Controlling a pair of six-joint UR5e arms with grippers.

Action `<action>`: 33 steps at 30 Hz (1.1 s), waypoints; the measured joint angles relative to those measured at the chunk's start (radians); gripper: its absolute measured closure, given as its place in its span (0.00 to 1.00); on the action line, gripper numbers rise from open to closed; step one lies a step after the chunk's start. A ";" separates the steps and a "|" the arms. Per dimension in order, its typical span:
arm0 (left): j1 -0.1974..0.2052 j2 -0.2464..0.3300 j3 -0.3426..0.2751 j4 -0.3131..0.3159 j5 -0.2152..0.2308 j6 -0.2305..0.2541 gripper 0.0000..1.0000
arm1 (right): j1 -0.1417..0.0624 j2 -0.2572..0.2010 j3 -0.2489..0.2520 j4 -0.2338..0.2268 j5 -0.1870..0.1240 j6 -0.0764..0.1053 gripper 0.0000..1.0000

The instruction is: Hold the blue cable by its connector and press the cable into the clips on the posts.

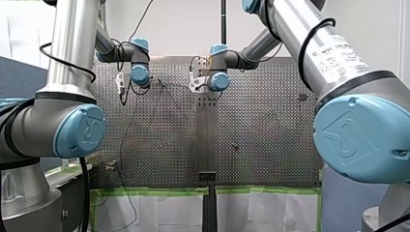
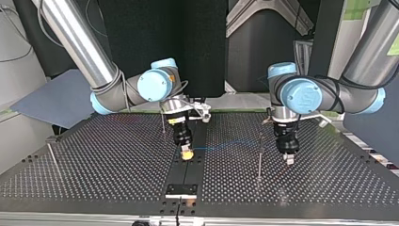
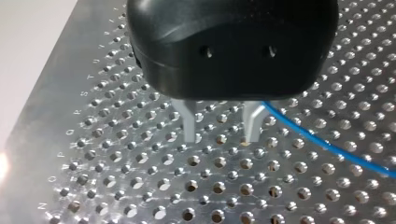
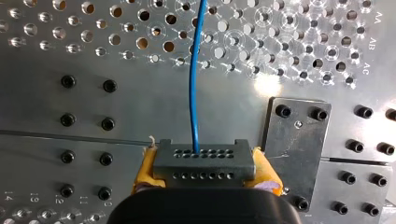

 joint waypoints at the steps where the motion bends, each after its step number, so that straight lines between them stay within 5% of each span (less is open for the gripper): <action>1: -0.001 0.000 0.000 -0.008 -0.003 0.002 0.00 | 0.000 0.000 0.000 0.001 0.000 0.000 1.00; 12: -0.034 0.002 -0.001 -0.093 -0.078 0.018 0.00 | 0.004 0.000 0.000 0.004 0.000 0.001 1.00; 25: -0.139 0.084 -0.003 -0.201 -0.151 -0.058 0.00 | 0.009 0.000 0.000 0.014 0.000 0.002 1.00; 33: -0.199 0.114 -0.028 -0.262 -0.175 -0.060 0.00 | 0.010 0.000 0.000 0.014 0.001 0.002 1.00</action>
